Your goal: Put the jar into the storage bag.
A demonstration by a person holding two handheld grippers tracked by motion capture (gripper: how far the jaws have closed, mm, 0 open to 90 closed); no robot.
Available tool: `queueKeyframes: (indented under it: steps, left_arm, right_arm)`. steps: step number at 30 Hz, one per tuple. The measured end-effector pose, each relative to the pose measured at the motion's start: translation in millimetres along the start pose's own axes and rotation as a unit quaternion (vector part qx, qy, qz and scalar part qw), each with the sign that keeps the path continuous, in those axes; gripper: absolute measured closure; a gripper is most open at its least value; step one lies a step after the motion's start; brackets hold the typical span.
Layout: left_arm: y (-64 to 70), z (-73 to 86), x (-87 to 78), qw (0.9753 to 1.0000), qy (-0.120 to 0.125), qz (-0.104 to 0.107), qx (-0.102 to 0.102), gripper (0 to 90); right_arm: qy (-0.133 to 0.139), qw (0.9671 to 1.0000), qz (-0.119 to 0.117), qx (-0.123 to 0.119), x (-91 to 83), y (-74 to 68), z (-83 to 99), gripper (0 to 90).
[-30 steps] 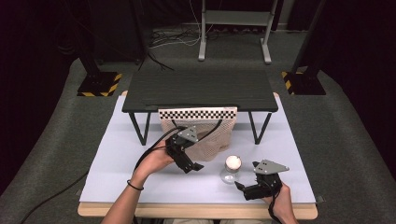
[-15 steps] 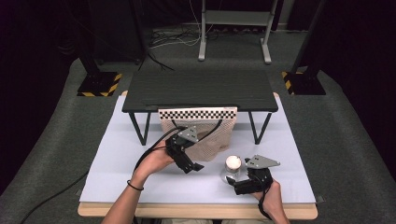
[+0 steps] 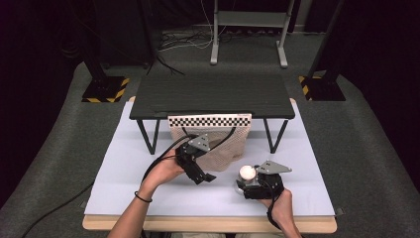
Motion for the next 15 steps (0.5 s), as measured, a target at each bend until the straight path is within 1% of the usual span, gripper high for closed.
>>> queueKeyframes:
  steps: [1,4,6,8,10,11,12,13,15]
  left_arm:
    - [-0.4,0.2,0.3,1.0,0.001,0.0,-0.001,0.0]
    - [-1.2,0.7,1.0,1.0,0.001,-0.002,-0.003,0.0]
    - [-1.1,0.7,0.8,1.0,0.001,-0.001,-0.003,0.0]
    - [-0.9,0.6,0.4,1.0,0.002,0.0,-0.003,0.0]
    - [-0.8,0.6,0.3,1.0,0.001,0.0,-0.002,0.0]
    - [-0.8,0.7,0.2,1.0,0.001,0.001,-0.002,0.0]
    - [-0.8,0.7,0.2,1.0,0.001,0.001,-0.002,0.0]
    - [-0.8,0.8,0.2,1.0,0.001,0.001,-0.002,0.0]
    - [-0.7,0.8,0.2,1.0,0.001,0.001,-0.001,0.0]
  right_arm:
    - [0.0,1.0,0.0,0.0,0.0,0.0,0.0,14.1]
    - [0.007,1.0,0.0,-0.003,-0.3,-1.3,-0.3,19.2]
    - [0.015,0.9998,0.006,-0.01,-1.1,-2.6,-0.5,22.9]
    - [0.017,0.9996,0.013,-0.019,-1.4,-4.1,-0.2,26.5]
    - [0.018,0.9994,0.013,-0.027,-1.3,-5.8,0.4,29.2]
    - [0.021,0.9992,0.014,-0.033,-1.2,-7.2,1.1,32.6]
    - [0.021,0.9992,0.014,-0.033,-1.2,-7.2,1.1,32.6]
    - [0.024,0.999,0.013,-0.034,-1.5,-8.3,1.3,34.4]
    - [0.031,0.9984,0.018,-0.044,-2.4,-10.2,1.2,35.1]
Point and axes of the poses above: each handheld gripper's, and its own axes: x roughly forward along the jaws, z roughly out of its underside, y roughly to its right, the point moved 4 cm from there along x, roughly forward along the jaws, and after that the axes turned 8 degrees about x, right-handed, at the moved point
